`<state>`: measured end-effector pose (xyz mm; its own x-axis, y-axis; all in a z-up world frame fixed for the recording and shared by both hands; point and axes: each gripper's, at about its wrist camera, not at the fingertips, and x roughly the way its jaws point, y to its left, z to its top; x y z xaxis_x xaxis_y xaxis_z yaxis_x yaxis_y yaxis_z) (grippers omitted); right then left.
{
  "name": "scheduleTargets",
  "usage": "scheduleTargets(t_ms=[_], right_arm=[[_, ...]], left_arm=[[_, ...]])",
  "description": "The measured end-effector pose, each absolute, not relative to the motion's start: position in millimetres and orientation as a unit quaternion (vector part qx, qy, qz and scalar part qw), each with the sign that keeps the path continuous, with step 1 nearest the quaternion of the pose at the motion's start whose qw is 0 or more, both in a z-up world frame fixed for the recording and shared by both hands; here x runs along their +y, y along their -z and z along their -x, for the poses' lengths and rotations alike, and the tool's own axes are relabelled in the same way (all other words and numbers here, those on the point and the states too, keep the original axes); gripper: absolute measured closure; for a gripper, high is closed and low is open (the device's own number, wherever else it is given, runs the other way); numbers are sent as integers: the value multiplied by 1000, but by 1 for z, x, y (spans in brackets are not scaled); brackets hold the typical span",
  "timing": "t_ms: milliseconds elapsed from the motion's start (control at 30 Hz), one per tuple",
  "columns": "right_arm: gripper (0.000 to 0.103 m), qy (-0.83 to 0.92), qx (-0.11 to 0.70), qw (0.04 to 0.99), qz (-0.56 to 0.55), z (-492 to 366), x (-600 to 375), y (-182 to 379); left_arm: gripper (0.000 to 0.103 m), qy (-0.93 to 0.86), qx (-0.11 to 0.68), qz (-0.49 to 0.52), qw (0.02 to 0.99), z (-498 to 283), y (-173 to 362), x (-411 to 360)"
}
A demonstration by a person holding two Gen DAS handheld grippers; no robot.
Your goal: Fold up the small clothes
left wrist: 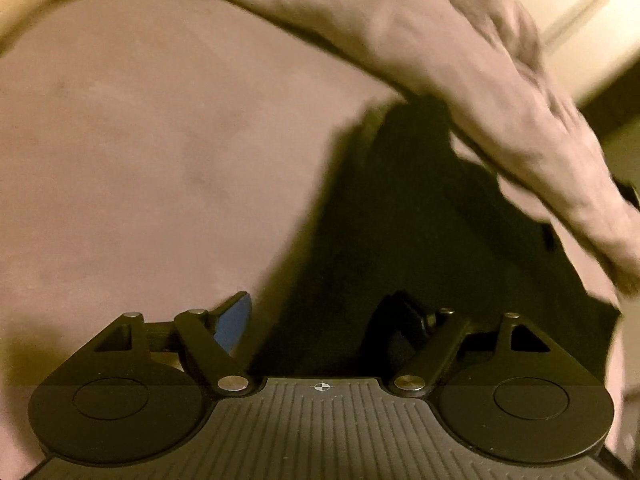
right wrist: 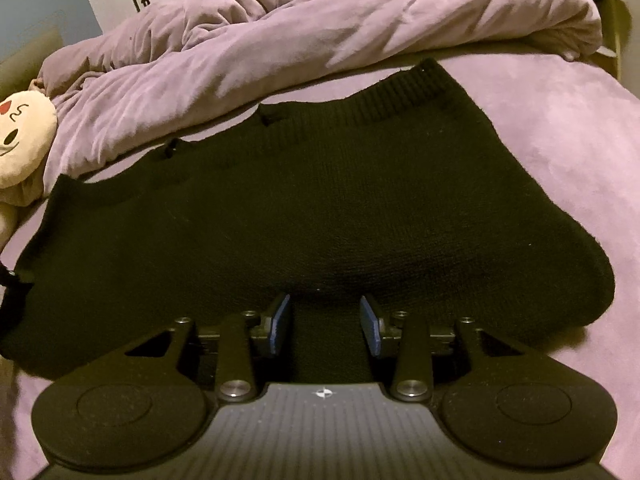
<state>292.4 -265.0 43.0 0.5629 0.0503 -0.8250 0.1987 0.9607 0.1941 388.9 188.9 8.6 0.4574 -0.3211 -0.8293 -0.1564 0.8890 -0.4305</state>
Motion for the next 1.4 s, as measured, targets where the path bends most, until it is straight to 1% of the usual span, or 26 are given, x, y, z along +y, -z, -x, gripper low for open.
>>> scheduleTargets(t_ms=[67,100,133,200,267,300,333,367,400,433,500,600,633,700,767,833,900,933,1067,1200,1333,1400], right_arm=[[65,41,463,875,-134,-293,-262,-44],[65,40,460,877,-135,-293,-260,-45],[65,38,457,878,-136,-293,-258,-46],[65,30,451,881,-139,-292,-250,-48],[65,20,446,884,-137,-293,-241,-49],[66,12,444,886,-132,-293,-235,-49],[66,5,442,888,-129,-293,-231,-49],[66,-2,440,889,-126,-294,-225,-48],[67,-8,440,890,-123,-295,-221,-48],[67,-12,438,891,-121,-296,-218,-47],[67,-22,437,892,-113,-299,-210,-45],[67,-20,448,890,-83,-306,-202,-35],[68,-20,453,889,-70,-309,-199,-30],[67,-21,453,890,-37,-311,-192,-23],[67,-22,454,891,-10,-313,-184,-22],[67,-19,461,887,-2,-315,-181,-24],[67,-16,466,884,-7,-317,-181,-26],[67,-15,468,884,-9,-316,-182,-27],[67,-16,473,881,-13,-316,-182,-28],[67,-20,481,876,-32,-320,-190,-33],[66,-15,470,879,-76,-313,-207,-44],[65,-3,462,883,-85,-306,-217,-50]], left_arm=[[18,77,534,228,810,-402,0,182],[14,82,539,227,807,-408,3,180],[14,86,540,229,805,-414,3,177],[17,114,540,234,801,-423,1,172],[20,129,543,214,802,-425,-1,164],[26,132,545,202,803,-425,-1,162],[35,128,546,195,805,-425,-1,162],[39,125,544,199,805,-424,-1,165],[48,126,542,211,804,-424,0,168],[52,125,539,229,801,-424,1,173],[52,122,538,252,795,-423,7,180],[41,128,537,246,797,-427,11,175],[35,132,537,241,797,-427,11,173],[30,137,539,228,799,-429,10,167],[35,135,540,214,803,-429,8,165],[56,131,541,213,803,-429,6,168],[68,132,543,236,795,-429,5,173],[71,131,542,244,794,-427,3,176],[74,129,530,230,806,-421,-15,166],[76,129,507,244,816,-412,-44,151],[77,126,494,263,819,-402,-78,119],[77,121,491,255,824,-397,-93,93]])
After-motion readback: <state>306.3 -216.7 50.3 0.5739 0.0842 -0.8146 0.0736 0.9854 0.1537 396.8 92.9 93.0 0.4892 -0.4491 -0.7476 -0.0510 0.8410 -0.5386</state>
